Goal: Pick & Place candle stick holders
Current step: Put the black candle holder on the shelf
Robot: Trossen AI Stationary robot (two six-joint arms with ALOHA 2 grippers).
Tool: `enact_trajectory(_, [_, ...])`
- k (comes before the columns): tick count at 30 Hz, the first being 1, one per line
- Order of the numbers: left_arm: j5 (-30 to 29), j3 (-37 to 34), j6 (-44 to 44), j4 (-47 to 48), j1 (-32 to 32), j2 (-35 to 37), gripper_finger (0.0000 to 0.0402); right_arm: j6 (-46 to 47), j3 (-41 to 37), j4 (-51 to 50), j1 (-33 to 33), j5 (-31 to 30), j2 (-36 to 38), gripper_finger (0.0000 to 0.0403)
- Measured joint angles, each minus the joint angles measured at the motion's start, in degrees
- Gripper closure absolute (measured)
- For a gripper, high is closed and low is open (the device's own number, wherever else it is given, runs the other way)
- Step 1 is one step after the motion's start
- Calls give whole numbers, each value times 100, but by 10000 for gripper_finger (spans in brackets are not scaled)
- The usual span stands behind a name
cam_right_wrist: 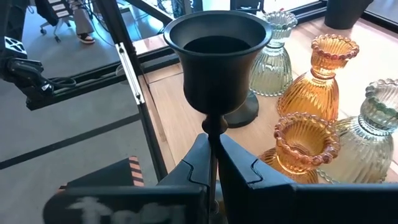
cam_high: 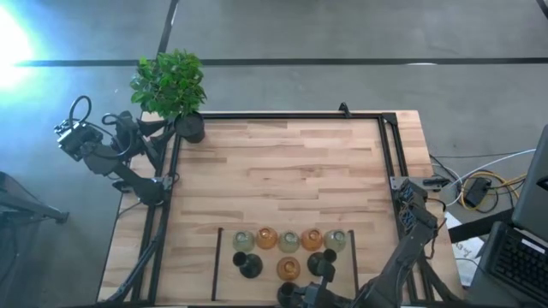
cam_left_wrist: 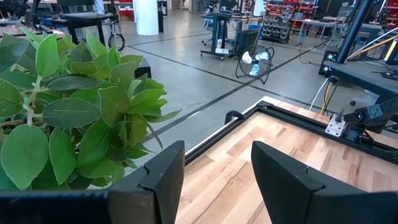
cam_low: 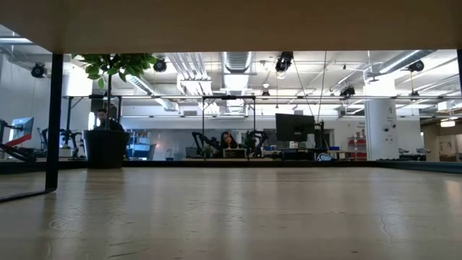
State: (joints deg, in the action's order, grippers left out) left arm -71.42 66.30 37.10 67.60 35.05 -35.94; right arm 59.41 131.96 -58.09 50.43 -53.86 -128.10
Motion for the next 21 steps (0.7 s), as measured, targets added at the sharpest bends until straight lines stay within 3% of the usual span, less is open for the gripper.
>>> enact_trajectory(21, [0, 0, 0, 2, 1, 0, 211, -91, 79, -179, 0, -29, 1, 395])
